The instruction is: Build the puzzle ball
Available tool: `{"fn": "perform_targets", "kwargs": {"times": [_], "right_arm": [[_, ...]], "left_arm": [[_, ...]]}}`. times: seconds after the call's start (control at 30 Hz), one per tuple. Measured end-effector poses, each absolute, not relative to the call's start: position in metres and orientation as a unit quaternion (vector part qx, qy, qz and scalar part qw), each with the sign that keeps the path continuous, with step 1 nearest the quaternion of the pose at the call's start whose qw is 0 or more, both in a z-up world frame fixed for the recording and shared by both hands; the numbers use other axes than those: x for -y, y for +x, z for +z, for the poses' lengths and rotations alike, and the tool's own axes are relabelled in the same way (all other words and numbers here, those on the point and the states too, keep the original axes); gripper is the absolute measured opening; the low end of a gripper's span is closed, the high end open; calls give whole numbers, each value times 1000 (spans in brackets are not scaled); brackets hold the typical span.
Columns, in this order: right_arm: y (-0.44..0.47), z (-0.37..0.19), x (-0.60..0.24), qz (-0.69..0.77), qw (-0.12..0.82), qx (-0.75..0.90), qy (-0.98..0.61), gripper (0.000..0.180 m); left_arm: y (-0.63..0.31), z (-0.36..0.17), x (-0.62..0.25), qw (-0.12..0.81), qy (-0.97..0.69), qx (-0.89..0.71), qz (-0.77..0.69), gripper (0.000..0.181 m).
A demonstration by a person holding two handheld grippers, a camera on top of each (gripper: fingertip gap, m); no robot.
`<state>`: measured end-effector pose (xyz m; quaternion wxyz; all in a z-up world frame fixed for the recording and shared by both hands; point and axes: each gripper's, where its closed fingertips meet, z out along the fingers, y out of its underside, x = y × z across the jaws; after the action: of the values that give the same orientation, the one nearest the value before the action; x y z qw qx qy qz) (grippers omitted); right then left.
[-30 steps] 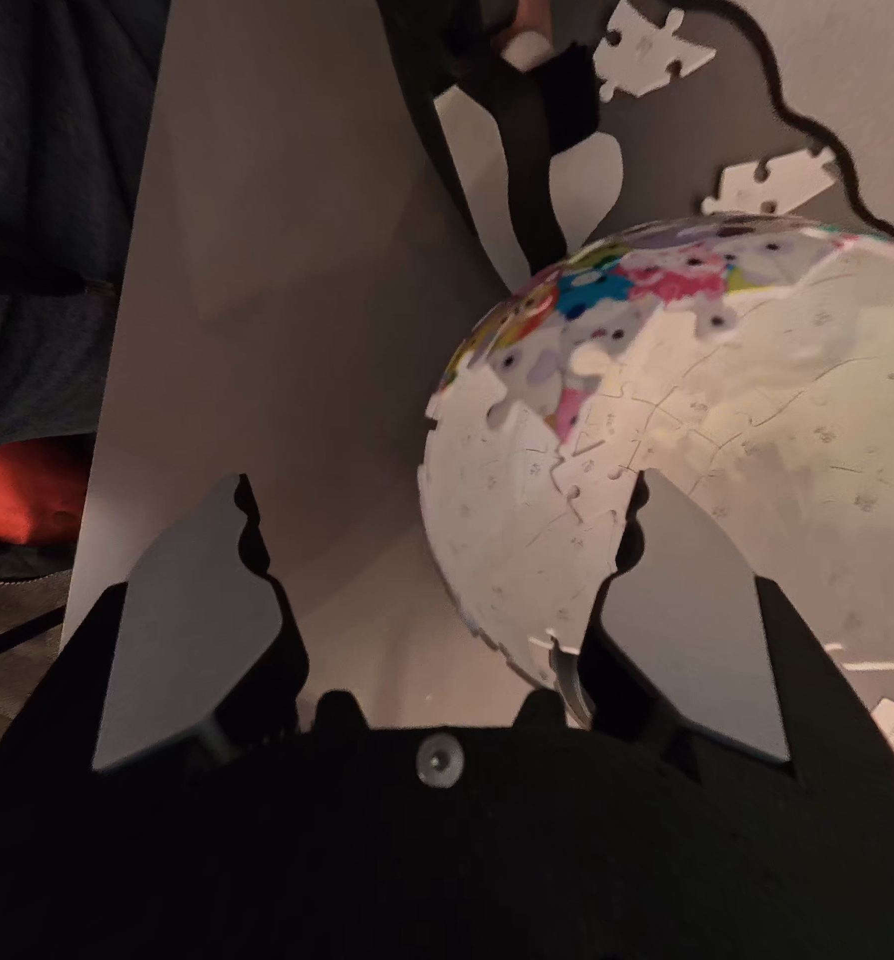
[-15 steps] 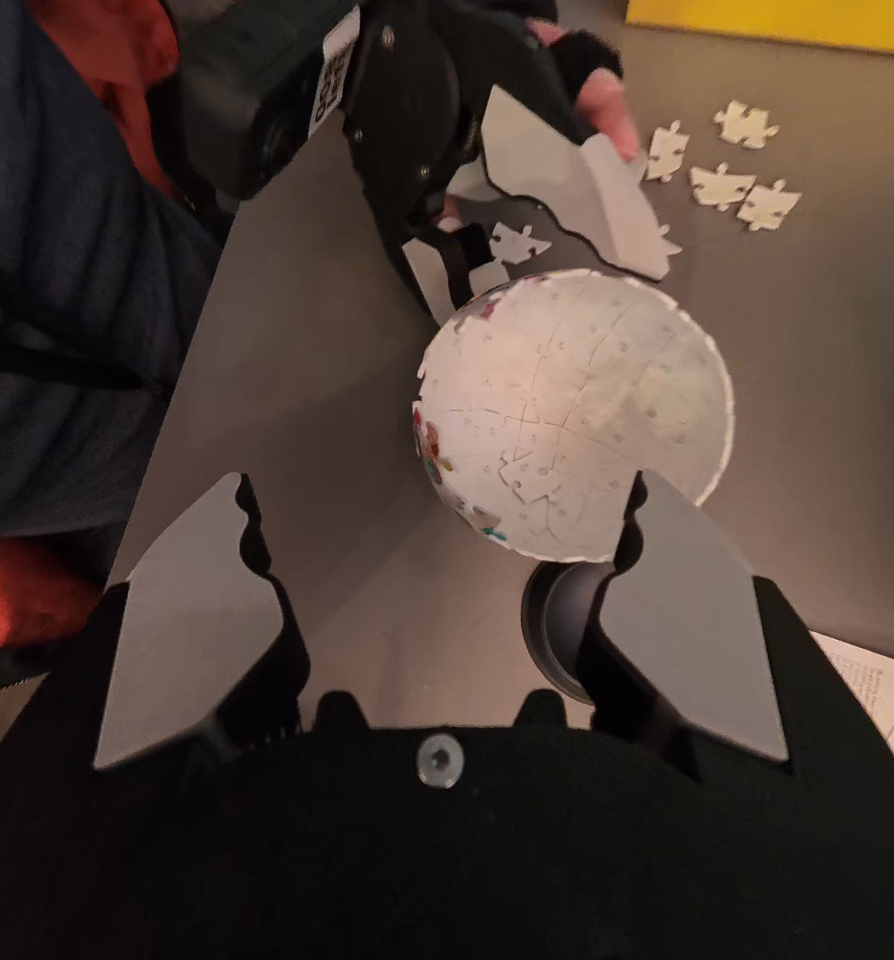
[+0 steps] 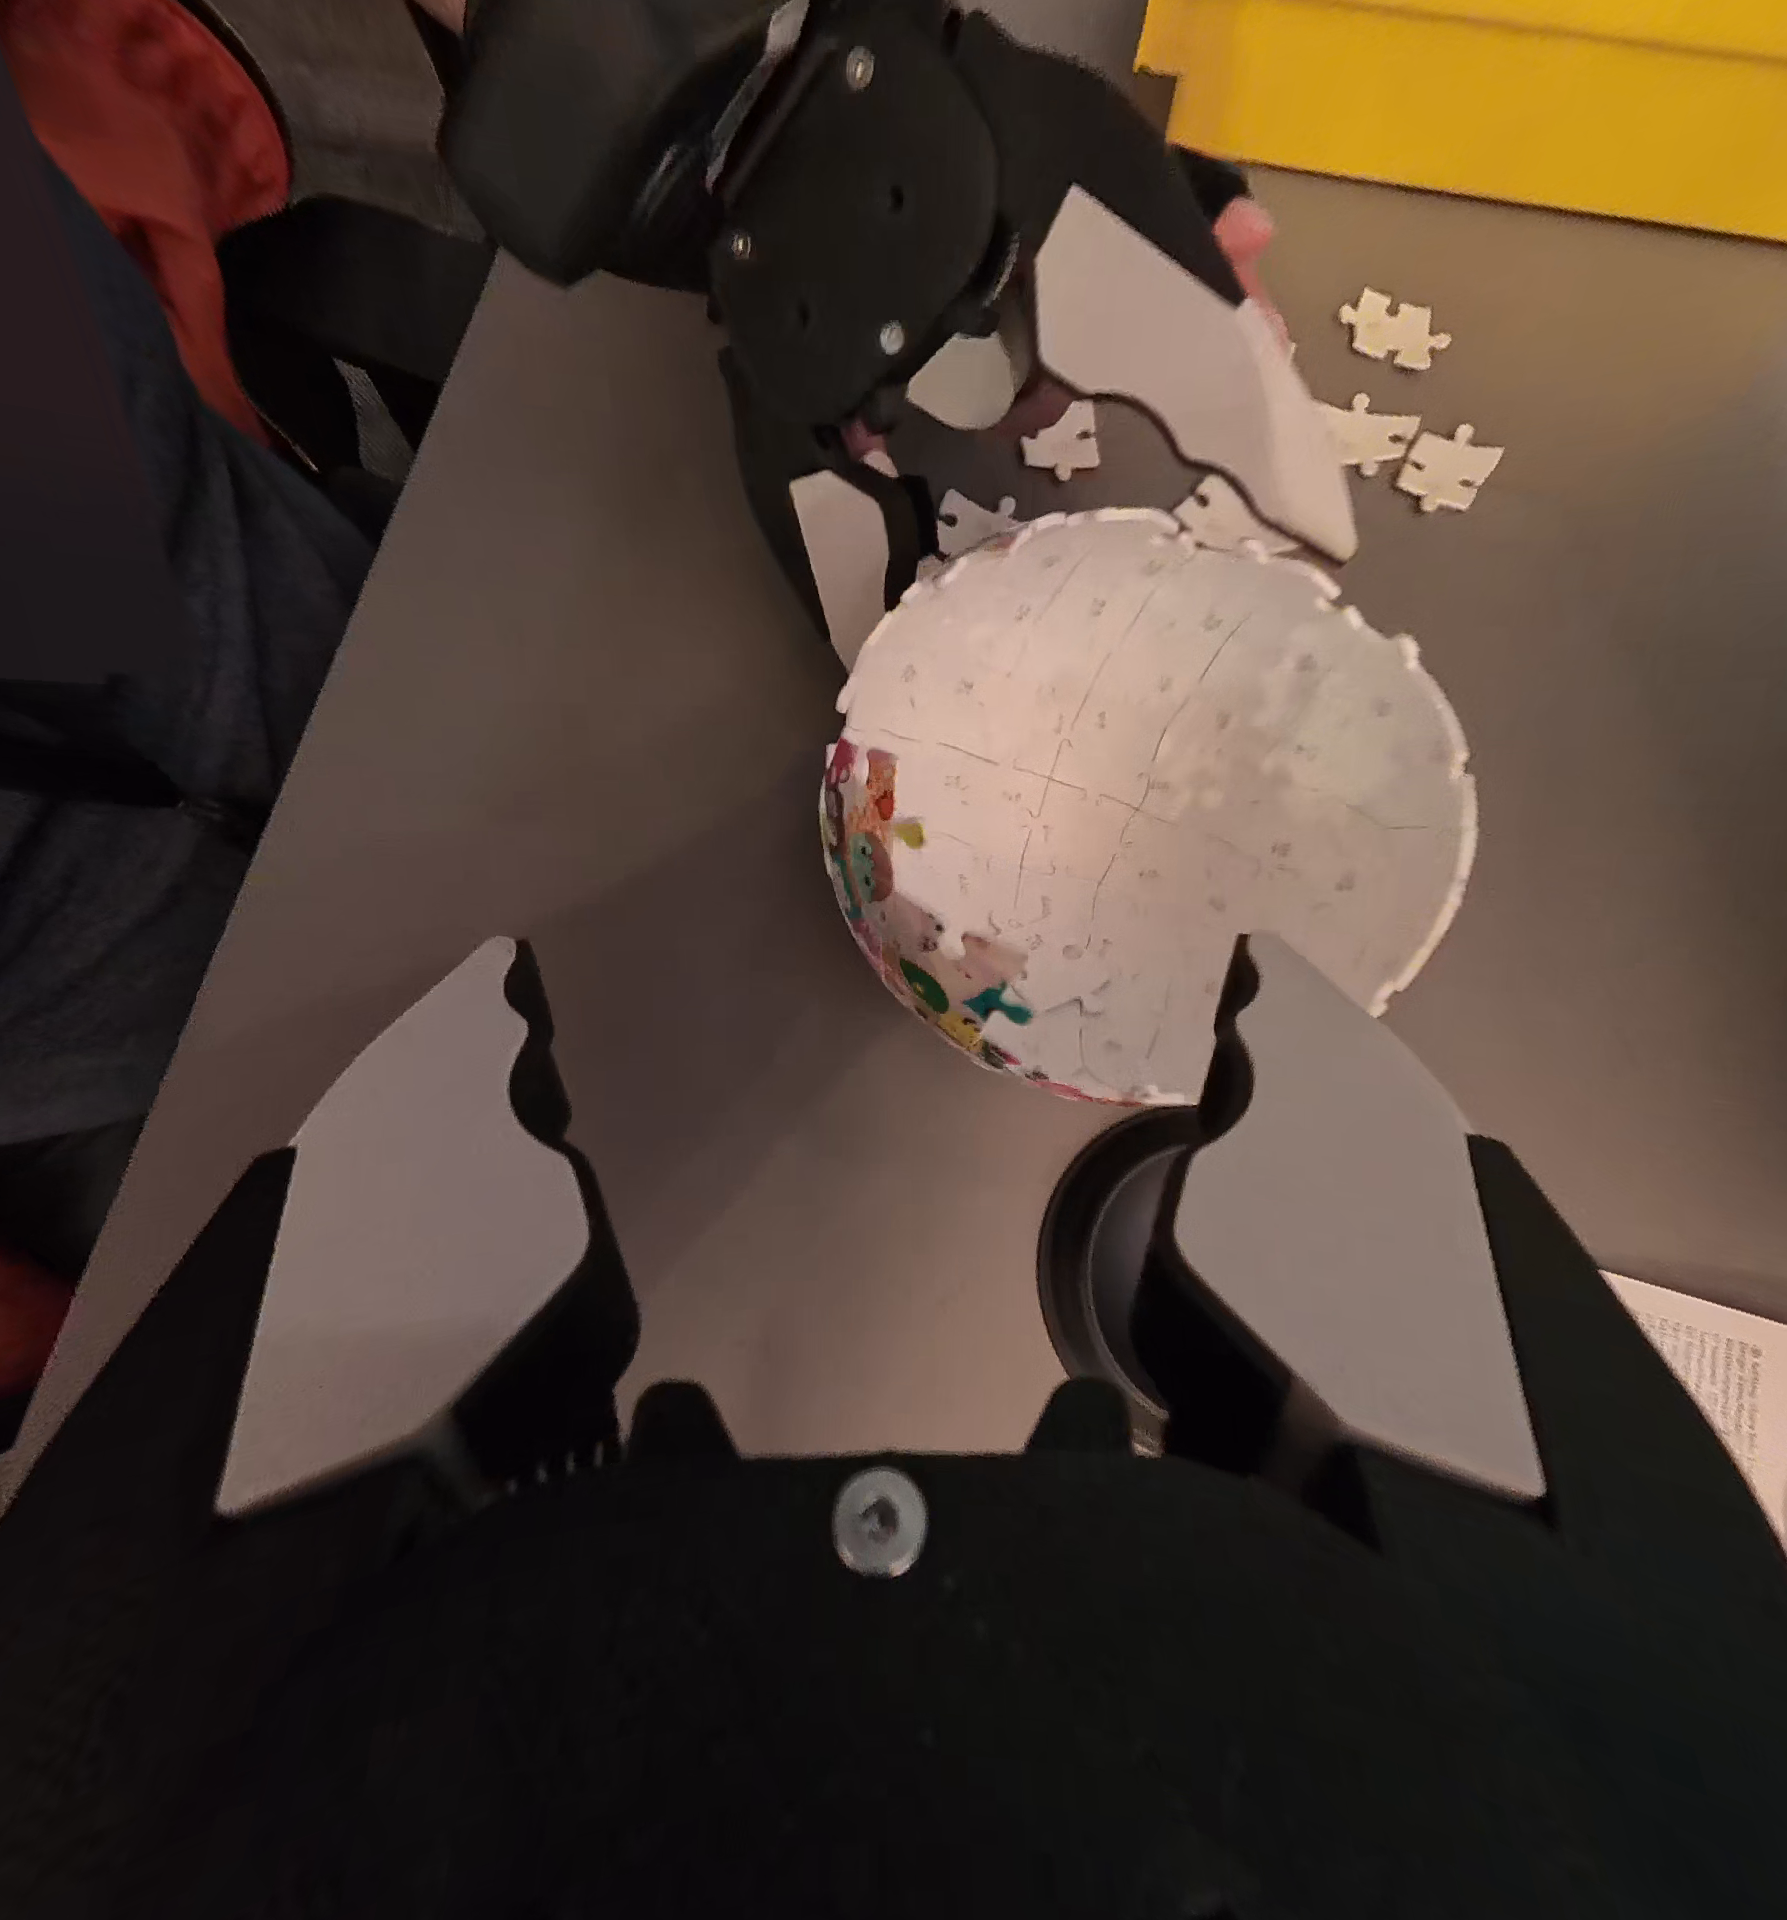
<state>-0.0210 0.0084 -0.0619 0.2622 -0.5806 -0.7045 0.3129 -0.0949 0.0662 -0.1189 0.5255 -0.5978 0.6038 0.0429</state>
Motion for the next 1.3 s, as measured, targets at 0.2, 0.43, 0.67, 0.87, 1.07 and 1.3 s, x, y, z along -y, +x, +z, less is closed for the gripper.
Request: {"fn": "perform_targets", "kwargs": {"times": [0.2, 0.43, 0.67, 0.87, 1.07, 1.3], "right_arm": [[-20, -79, -10, 271, 241, 728, -582, 122], [-24, -94, -3, 253, 196, 758, -568, 122], [-24, -105, -3, 238, 171, 768, -570, 122], [-22, -107, -3, 233, 163, 771, -569, 122], [-21, -109, 0, 223, 145, 780, -566, 122], [-18, -97, -7, 218, 155, 780, -566, 122]], "left_arm": [[-91, -122, -63, 495, -606, -623, 5, 117], [-84, -130, -51, 425, -613, -663, -66, 134], [-75, -122, -52, 427, -617, -651, -111, 134], [-69, -116, -53, 440, -612, -645, -127, 130], [-65, -111, -52, 447, -605, -647, -124, 128], [-60, -108, -52, 450, -596, -655, -112, 126]]}}
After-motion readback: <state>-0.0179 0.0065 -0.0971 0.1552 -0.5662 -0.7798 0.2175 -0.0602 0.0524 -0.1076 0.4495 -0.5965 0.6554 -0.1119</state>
